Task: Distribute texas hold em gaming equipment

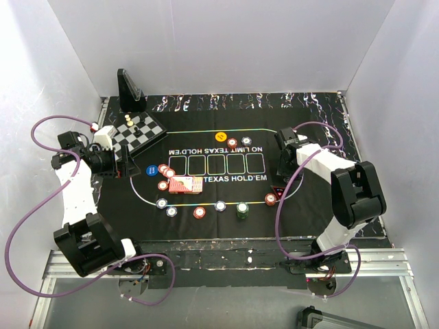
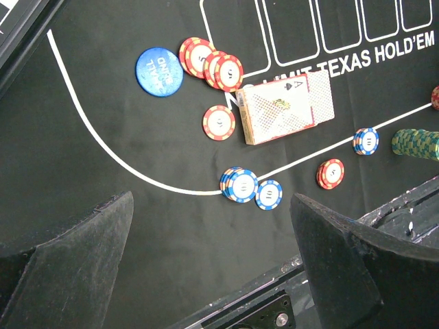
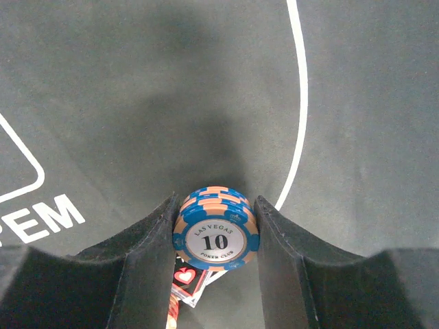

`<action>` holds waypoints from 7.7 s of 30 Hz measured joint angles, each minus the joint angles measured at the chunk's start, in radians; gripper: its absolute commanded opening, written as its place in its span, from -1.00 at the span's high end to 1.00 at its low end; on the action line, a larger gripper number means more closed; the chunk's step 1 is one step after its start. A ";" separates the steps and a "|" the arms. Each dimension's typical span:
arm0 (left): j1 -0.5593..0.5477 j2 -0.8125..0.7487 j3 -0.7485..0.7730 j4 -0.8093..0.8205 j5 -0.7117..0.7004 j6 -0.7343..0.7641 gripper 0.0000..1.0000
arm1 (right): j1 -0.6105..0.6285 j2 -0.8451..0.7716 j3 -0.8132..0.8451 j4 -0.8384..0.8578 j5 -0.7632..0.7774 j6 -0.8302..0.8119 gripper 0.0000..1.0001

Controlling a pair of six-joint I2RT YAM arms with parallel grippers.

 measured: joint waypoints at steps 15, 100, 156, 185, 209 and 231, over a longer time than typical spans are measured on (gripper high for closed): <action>0.000 -0.003 0.000 -0.004 0.027 -0.003 -0.99 | -0.025 0.038 -0.008 0.032 -0.023 0.029 -0.48; 0.000 -0.032 -0.026 0.009 0.013 -0.037 -0.99 | 0.684 -0.023 0.064 -0.137 -0.122 0.059 0.22; 0.067 0.078 -0.027 0.031 0.031 0.000 -0.99 | 0.832 0.837 1.244 -0.339 -0.240 -0.244 0.70; 0.067 0.075 -0.033 0.013 0.056 0.011 -0.99 | 0.812 0.843 1.242 -0.298 -0.277 -0.241 -0.27; 0.067 0.051 -0.033 -0.027 0.081 0.018 -0.99 | 0.803 0.201 0.824 -0.238 -0.131 -0.217 -0.49; 0.067 0.051 -0.031 -0.030 0.093 0.026 -0.99 | 0.674 -0.039 0.177 -0.190 -0.130 -0.005 -0.61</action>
